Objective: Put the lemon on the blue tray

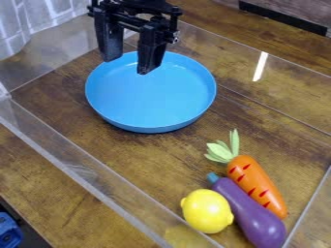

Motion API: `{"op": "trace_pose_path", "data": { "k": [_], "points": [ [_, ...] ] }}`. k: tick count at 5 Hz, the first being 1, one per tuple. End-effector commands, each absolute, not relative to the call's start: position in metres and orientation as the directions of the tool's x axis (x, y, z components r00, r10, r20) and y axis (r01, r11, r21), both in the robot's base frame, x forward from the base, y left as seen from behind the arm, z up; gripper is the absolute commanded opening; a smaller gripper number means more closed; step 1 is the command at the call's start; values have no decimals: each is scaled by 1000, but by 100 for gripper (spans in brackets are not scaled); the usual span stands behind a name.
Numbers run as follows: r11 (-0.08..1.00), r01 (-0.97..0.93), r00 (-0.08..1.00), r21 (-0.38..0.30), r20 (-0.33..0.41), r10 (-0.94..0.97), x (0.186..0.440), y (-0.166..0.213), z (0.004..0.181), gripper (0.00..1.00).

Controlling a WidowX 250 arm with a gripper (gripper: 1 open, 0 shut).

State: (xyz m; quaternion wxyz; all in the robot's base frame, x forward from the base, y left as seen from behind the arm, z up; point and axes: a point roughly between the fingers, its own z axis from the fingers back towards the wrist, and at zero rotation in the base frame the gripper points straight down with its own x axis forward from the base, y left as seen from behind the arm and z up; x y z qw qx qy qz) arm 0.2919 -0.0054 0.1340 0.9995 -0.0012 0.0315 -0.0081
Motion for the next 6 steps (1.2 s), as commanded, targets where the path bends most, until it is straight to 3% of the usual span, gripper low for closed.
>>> {"op": "trace_pose_path", "data": {
  "k": [1,6],
  "points": [
    [1000,25,997,-3,-72,-25,291,-11,129,100],
    [997,74,991,-1,-115,-74,285,-45,113,100]
  ]
}}
